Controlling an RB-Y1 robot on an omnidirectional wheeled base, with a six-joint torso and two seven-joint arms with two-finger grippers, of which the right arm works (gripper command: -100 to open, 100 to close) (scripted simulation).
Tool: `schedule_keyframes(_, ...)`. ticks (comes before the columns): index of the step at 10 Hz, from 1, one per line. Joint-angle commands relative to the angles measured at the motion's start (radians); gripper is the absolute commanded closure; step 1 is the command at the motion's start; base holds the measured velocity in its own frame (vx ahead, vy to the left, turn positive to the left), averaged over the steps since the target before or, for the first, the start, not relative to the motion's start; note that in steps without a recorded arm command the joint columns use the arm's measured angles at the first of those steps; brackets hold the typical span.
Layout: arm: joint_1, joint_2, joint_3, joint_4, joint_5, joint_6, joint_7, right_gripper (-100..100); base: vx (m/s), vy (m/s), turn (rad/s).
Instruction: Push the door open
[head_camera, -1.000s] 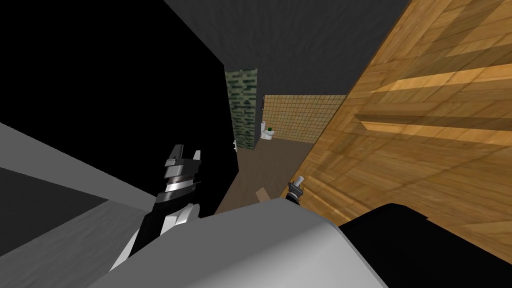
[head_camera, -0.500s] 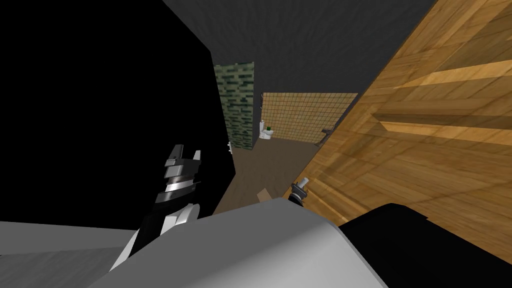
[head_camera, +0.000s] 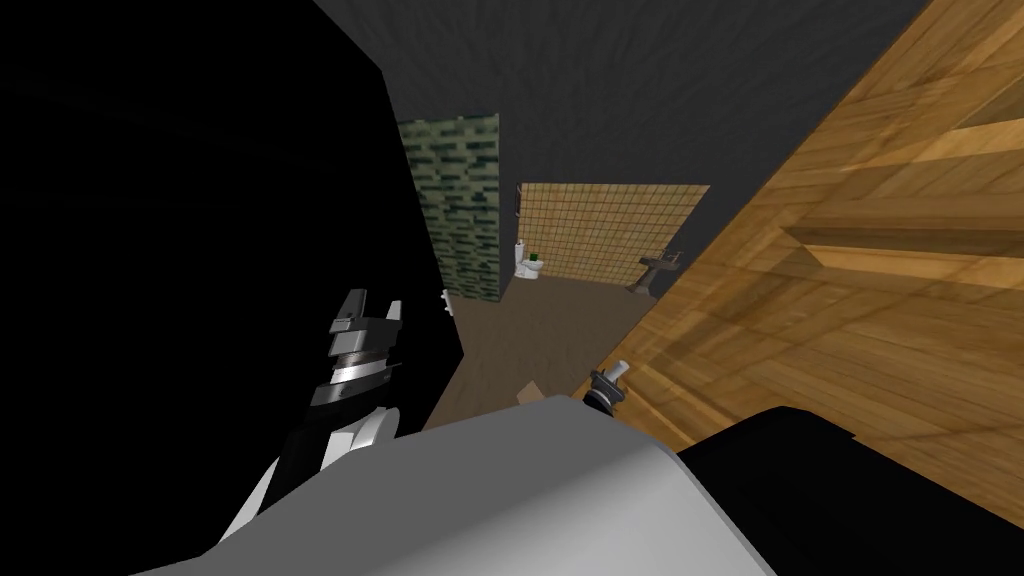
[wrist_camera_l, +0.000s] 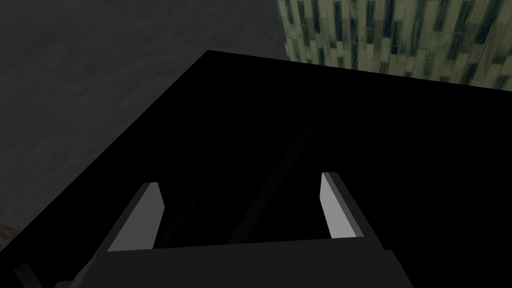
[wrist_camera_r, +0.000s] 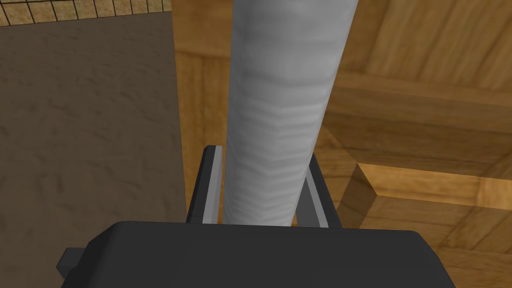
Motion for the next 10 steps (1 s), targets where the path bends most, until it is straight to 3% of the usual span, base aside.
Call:
schedule_keyframes(1,0.011,-0.01,-0.028,-0.006,-0.014,-0.013,0.003,100,0.173,-0.143,-0.058)
schedule_keyframes(6,0.021,-0.001,-0.097,0.002,-0.061,-0.027,0.013,100,0.207,-0.128,-0.079)
schedule_keyframes(10,0.026,0.013,-0.133,0.006,-0.085,-0.034,0.018,100,0.195,-0.122,-0.071)
